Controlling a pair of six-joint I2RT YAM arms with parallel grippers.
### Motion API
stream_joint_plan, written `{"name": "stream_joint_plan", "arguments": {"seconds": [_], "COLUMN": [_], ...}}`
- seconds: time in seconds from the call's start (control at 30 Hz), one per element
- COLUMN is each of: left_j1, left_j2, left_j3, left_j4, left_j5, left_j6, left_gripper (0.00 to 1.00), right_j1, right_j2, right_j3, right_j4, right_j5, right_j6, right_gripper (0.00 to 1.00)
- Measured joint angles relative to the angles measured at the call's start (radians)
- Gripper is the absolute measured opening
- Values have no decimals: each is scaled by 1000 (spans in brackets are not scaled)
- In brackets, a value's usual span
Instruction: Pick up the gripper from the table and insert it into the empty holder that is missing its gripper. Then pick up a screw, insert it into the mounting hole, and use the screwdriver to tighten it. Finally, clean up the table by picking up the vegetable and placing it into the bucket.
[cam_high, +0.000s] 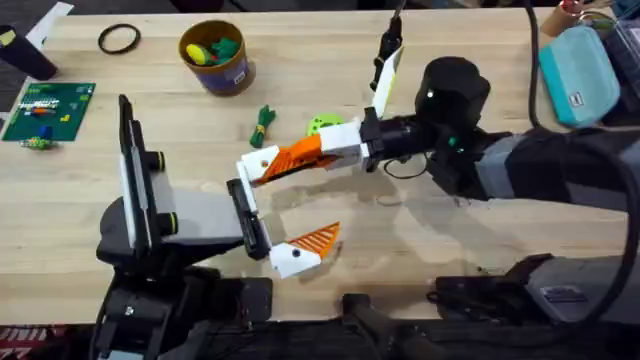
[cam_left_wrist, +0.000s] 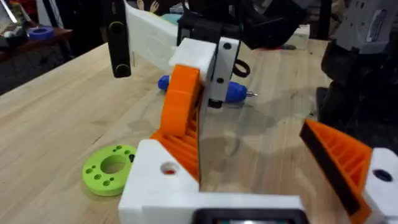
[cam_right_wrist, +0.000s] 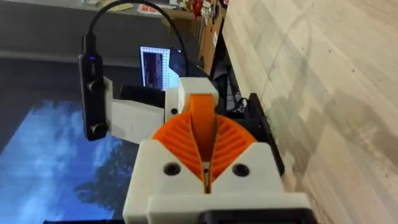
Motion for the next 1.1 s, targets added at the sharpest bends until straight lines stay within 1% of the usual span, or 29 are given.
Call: {"name": "stream_joint_plan", "arguments": {"seconds": [0.1,0.33,0.53,1.1], "left_j1": [1,2,2,6], "left_j2": [0,0,0,0], "left_j3": [0,0,0,0], "left_j4": [0,1,2,2], "left_j5": [-5,-17,-21,-26], "left_j6": [-10,-7,-7,-10], "left_gripper": [981,981,981,981], "right_j1": [2,9,36,43], "right_j2": [13,24,24,24], "right_j3": [5,6,6,6], "right_j4": [8,48,53,54], "right_j5": [1,9,41,64], "right_j6": [4,23,28,29], "right_gripper": [18,18,18,18]}}
